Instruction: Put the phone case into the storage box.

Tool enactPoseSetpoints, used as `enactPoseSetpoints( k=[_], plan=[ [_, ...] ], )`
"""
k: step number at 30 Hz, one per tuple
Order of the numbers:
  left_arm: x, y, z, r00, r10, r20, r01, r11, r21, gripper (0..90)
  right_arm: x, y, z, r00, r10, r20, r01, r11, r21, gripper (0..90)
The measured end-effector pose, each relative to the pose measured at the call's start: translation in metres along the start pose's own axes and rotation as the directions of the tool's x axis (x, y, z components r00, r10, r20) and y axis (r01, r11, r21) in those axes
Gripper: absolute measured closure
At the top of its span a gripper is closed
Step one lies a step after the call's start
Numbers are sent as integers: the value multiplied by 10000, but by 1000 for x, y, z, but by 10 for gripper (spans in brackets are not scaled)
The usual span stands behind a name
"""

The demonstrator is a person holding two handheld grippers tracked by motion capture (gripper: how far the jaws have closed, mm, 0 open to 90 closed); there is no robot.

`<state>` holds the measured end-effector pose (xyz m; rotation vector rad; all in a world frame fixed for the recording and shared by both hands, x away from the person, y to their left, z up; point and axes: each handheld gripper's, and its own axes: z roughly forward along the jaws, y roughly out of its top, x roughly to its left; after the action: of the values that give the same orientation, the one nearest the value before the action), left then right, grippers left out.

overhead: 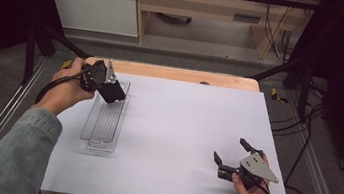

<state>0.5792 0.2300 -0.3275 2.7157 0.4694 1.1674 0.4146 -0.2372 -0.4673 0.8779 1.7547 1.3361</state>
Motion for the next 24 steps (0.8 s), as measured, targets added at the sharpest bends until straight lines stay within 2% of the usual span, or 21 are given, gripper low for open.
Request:
enactPoseSetpoints(
  k=[20, 24],
  plan=[
    [9, 3, 8, 9998, 203, -15, -203, 9998, -3, 836, 1, -1, 1, 10000, -40, -39, 40, 10000, 40, 44],
    [11, 3, 10, 9991, 415, -6, -415, 9991, 44, 836, 1, -1, 1, 10000, -20, -22, 21, 10000, 32, 44]
  ],
)
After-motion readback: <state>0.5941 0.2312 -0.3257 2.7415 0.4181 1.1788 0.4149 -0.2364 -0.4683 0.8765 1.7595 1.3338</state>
